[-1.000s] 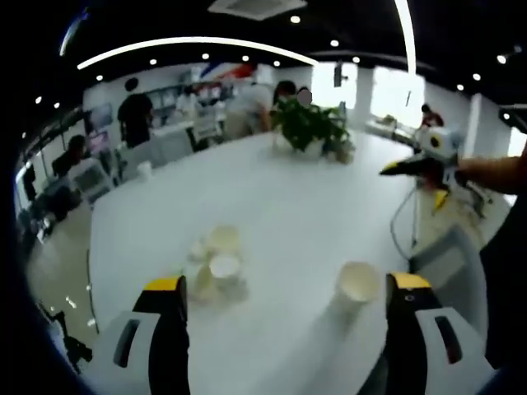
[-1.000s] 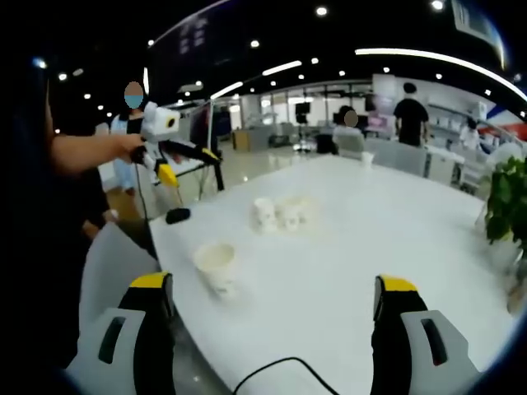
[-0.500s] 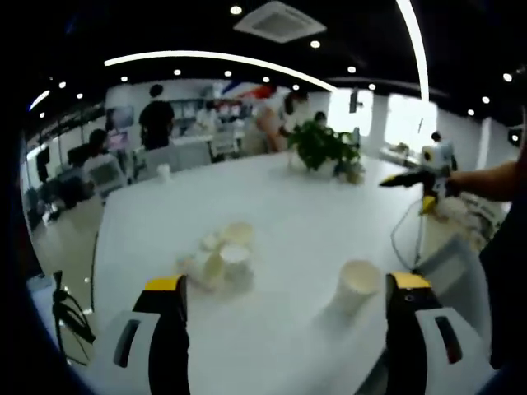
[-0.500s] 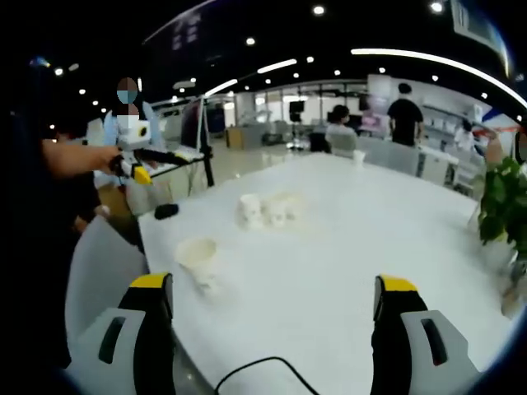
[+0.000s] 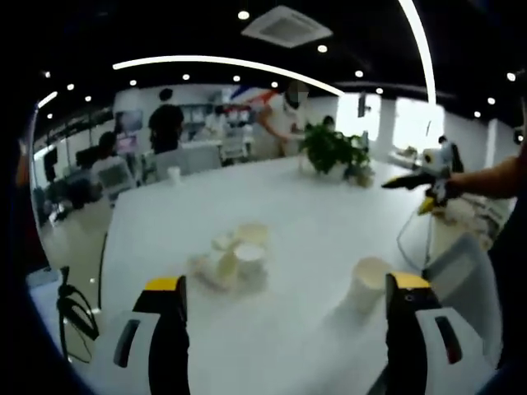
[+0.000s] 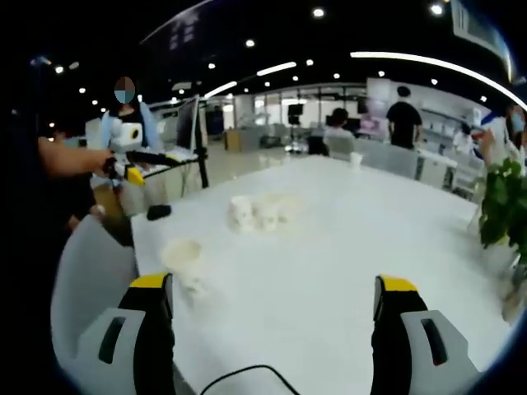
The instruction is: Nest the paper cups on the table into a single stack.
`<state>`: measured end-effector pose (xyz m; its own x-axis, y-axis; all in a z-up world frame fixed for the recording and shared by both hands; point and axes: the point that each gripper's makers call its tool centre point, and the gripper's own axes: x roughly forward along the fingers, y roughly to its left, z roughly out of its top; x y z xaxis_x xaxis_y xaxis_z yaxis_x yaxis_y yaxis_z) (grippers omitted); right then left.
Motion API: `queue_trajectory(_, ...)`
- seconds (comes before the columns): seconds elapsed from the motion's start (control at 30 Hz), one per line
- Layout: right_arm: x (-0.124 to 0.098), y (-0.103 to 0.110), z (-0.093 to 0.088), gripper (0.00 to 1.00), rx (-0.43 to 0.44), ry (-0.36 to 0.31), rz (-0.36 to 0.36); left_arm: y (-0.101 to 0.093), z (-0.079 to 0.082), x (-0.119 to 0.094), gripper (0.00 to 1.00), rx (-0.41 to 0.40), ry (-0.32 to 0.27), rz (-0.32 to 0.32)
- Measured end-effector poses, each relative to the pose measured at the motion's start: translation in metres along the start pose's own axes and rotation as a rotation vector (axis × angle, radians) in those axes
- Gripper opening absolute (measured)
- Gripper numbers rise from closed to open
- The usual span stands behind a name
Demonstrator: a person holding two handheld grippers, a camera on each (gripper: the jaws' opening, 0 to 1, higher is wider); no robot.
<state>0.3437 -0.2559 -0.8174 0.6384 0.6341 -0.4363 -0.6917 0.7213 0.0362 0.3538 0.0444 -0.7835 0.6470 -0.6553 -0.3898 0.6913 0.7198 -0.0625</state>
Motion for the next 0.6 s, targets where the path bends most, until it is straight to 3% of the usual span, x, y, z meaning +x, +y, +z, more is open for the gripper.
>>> queue_trajectory(0.1, 0.003, -0.008, 0.003, 1.00, -0.004, -0.019, -0.004, 0.001, 0.000, 0.001, 1.00, -0.006, -0.013, -0.009)
queue_trajectory(0.2, 0.009, -0.012, 0.017, 1.00, -0.040, -0.088, -0.004, 0.002, 0.000, 0.004, 1.00, -0.010, -0.029, -0.010)
queue_trajectory(0.3, 0.017, -0.016, 0.019, 1.00, -0.050, -0.091, -0.003, 0.004, -0.004, 0.005, 1.00, -0.002, -0.028, -0.011)
queue_trajectory(0.4, 0.025, -0.019, 0.021, 1.00, -0.054, -0.094, 0.000, 0.008, -0.018, 0.006, 1.00, 0.054, 0.027, -0.011)
queue_trajectory(0.6, 0.045, -0.023, 0.021, 1.00, -0.067, -0.083, 0.003, 0.013, -0.021, 0.008, 1.00, 0.045, 0.020, 0.002)
